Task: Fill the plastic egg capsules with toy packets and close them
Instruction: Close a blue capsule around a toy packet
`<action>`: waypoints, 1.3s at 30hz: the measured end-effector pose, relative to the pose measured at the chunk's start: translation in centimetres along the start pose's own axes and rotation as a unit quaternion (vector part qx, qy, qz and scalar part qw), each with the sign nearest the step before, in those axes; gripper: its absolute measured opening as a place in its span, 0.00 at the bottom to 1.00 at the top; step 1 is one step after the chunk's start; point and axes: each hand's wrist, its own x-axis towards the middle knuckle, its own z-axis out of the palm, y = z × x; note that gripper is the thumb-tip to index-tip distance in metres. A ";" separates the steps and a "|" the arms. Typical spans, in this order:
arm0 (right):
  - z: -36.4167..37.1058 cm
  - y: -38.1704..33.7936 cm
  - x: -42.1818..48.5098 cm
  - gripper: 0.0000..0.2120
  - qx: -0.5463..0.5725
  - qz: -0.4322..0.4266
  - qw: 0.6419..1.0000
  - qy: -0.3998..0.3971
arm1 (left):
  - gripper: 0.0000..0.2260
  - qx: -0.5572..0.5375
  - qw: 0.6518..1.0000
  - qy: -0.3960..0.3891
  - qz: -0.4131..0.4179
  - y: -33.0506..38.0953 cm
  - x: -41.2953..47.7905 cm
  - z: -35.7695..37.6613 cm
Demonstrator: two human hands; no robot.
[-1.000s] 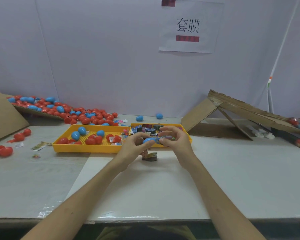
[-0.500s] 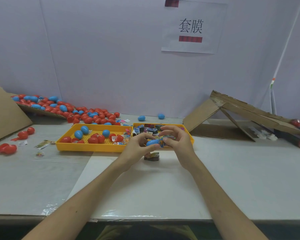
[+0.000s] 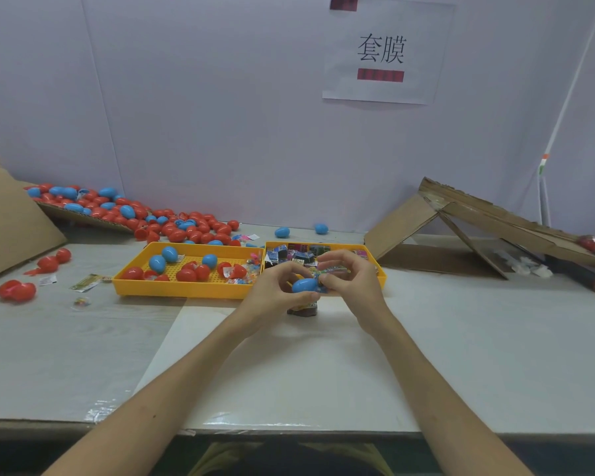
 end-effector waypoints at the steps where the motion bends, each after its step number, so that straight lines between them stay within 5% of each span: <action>1: 0.0 0.0 0.0 0.17 -0.010 -0.003 1.000 -0.001 | 0.14 0.009 1.000 -0.003 0.002 -0.1 0.0 0.0; 13: 0.5 0.1 -0.6 0.12 -0.195 -0.129 0.972 -0.022 | 0.13 0.138 0.990 -0.012 0.023 -0.7 0.0 -0.2; 39: -0.5 -0.4 -0.1 0.12 -0.078 -0.038 0.995 -0.046 | 0.20 0.126 0.988 -0.008 0.089 0.1 -0.5 0.0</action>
